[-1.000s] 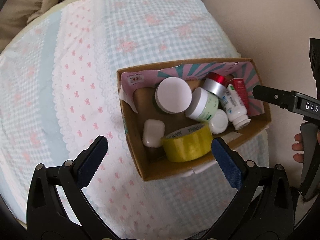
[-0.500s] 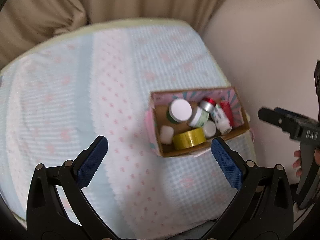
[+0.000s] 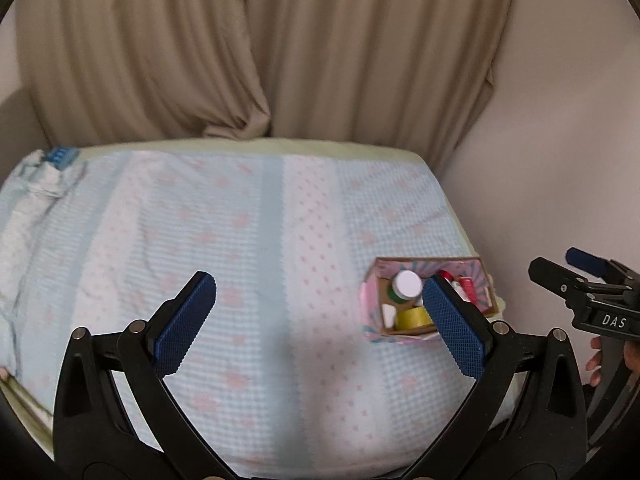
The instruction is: Organize rigid objects
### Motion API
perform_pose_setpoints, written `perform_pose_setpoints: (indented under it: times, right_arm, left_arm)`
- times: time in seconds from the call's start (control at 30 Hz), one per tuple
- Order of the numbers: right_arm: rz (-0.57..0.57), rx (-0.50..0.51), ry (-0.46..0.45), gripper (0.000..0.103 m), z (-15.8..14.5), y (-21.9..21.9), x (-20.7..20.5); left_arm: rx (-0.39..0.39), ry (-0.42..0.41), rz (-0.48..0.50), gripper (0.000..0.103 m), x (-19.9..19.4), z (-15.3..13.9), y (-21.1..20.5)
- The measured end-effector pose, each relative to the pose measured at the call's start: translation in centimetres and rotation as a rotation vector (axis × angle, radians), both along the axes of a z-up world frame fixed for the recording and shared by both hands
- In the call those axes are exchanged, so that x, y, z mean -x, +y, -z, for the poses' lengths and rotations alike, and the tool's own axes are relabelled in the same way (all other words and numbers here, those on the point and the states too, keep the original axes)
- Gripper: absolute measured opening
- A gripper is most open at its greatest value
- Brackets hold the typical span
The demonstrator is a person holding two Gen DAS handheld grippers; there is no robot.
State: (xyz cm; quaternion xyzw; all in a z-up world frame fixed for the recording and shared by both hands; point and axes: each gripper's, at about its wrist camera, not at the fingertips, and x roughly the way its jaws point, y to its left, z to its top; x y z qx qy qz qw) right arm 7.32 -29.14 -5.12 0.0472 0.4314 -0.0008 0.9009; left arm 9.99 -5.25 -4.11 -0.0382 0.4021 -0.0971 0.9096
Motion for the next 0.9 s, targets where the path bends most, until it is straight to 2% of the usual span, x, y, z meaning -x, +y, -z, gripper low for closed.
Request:
perform_pose_setpoints:
  times: [0.1,0.3,0.9]
  right_arm:
    - [-0.01,0.028,-0.027,0.103,-0.5,2.1,1.5]
    - [0.006,0.049,-0.048,0.103,-0.4,3.5,3.3]
    - [0.038,0.087,-0.106,0.103,-2.3,4.2,5.6]
  left_arm:
    - [-0.001,-0.035,-0.015,0.103,1.7,-0.8,1.4]
    - [-0.027,-0.092,-0.029,0.103,3.8,-1.4,2.5]
    - [-0.032,-0.113,-0.009,0.103,5.2,-1.6,2.2]
